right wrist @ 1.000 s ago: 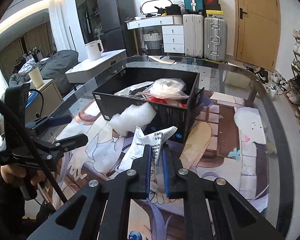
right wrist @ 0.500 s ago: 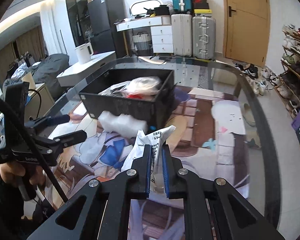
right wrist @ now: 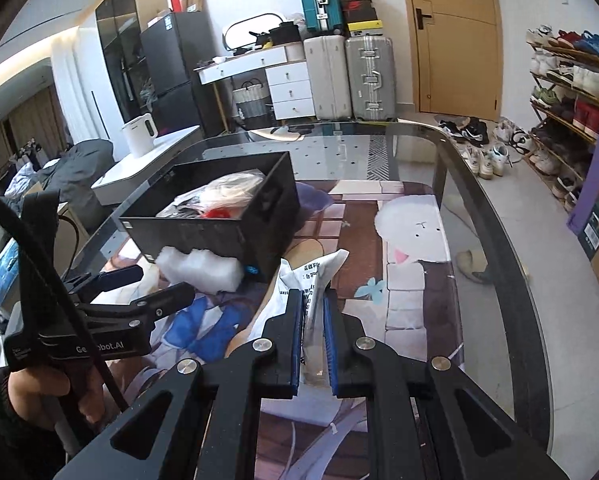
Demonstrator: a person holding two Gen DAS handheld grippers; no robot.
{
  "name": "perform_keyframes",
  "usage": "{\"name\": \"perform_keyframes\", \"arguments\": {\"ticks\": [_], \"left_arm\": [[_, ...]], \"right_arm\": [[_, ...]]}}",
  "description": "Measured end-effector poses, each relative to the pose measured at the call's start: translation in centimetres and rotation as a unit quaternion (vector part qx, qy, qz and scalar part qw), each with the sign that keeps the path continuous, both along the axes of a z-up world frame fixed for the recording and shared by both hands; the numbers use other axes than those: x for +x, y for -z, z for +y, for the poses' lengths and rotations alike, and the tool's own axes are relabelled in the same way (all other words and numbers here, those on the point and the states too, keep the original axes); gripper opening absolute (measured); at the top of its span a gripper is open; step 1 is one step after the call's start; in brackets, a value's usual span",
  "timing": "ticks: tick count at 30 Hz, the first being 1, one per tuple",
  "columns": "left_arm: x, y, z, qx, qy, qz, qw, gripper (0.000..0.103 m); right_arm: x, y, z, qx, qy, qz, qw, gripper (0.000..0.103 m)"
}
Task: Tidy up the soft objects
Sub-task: 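Reach the left tool to the white foam block and close on it while the right tool holds the sachet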
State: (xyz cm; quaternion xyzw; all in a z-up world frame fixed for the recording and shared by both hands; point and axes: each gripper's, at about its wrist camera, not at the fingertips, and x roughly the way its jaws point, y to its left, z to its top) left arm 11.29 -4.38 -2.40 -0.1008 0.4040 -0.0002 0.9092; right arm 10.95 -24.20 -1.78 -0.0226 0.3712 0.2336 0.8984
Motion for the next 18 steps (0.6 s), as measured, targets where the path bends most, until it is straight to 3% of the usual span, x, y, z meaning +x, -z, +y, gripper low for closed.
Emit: {"name": "perform_keyframes", "arguments": {"ticks": [5, 11, 16, 18], "left_arm": [[0.8, 0.5, -0.4, -0.003, 0.002, 0.017, 0.9998, 0.101], [1.8, 0.6, -1.0, 0.016, -0.007, 0.029, 0.9994, 0.086], [1.7, 0.4, -1.4, 0.017, 0.013, 0.022, 0.9995, 0.053], [1.5, 0.3, -1.1, 0.011, 0.015, 0.018, 0.9997, 0.045]], "right_arm": [[0.3, 0.3, 0.1, 0.0, -0.002, 0.003, 1.0, 0.01], [0.3, 0.3, 0.2, 0.0, -0.002, 0.004, 1.0, 0.01], [0.3, 0.4, 0.3, 0.001, -0.003, 0.006, 1.0, 0.01], [0.3, 0.4, 0.3, 0.001, -0.003, 0.006, 1.0, 0.01]]}}
